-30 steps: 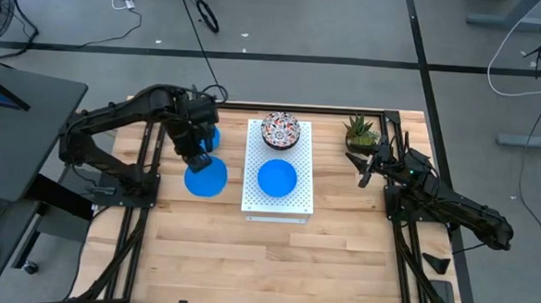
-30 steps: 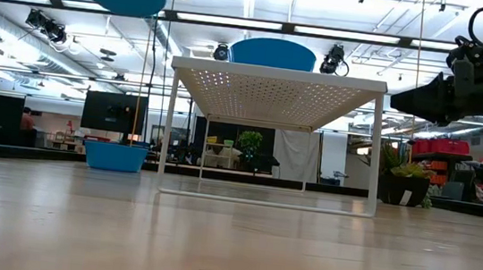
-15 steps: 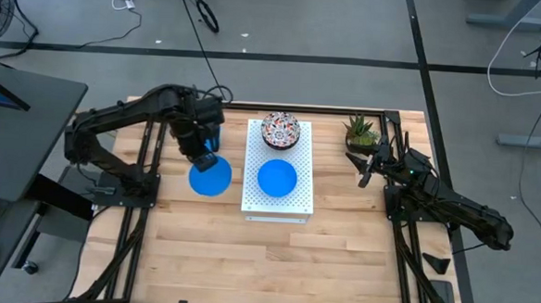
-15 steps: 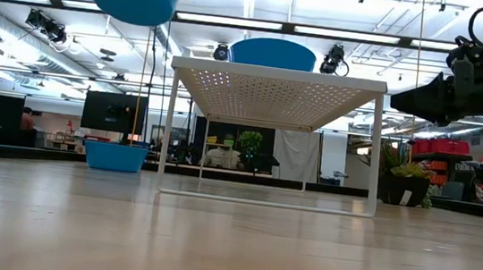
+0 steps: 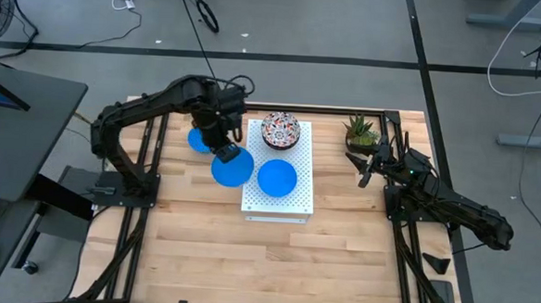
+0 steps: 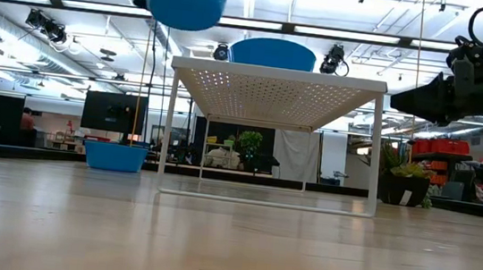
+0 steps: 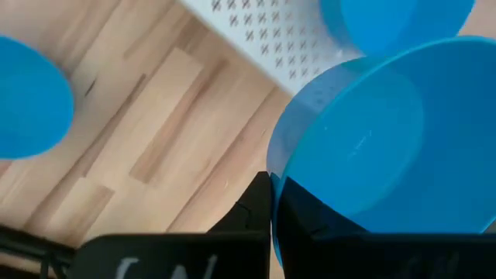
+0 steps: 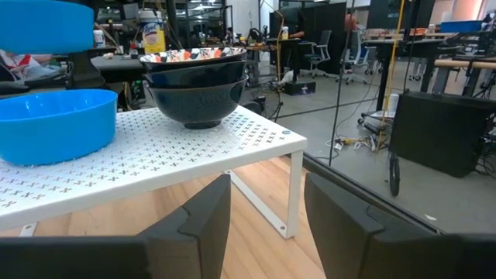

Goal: Pick & Place Mini bowls
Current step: Stack the bottom blue bowl on top of the other blue bowl on the shelf

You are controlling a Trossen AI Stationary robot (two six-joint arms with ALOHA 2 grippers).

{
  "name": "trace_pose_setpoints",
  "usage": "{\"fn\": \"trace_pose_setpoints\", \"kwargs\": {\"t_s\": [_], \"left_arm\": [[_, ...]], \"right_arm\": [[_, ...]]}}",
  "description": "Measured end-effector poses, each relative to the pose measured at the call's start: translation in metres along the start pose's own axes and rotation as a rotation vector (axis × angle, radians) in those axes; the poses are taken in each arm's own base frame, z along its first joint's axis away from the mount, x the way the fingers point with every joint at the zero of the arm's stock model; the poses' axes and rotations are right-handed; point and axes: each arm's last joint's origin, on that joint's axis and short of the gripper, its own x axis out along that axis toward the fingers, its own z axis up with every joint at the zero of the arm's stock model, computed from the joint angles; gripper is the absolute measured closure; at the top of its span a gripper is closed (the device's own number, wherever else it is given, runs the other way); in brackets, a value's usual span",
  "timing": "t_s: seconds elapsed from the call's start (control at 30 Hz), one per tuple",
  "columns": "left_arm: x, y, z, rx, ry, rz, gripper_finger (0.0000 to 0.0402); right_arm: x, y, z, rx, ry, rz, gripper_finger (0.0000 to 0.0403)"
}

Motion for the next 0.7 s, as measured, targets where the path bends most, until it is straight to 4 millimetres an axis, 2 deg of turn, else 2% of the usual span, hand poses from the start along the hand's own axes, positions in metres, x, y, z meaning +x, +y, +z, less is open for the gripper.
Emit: {"fn": "trace_pose_setpoints", "kwargs": {"t_s": [0.23,0.7], "left_arm": [[0.001,-0.008,0.02,-0.002,-0.018,-0.019,0.0398],[0.016,-0.025,0.054,-0.084,-0.023,-0.024,0.0398]], "right_arm": [[0.0,0.0,0.0,0.0,0.001,0.0,0.0234],[0.0,0.0,0.0,0.0,0.0,0.0,0.0234]]}}
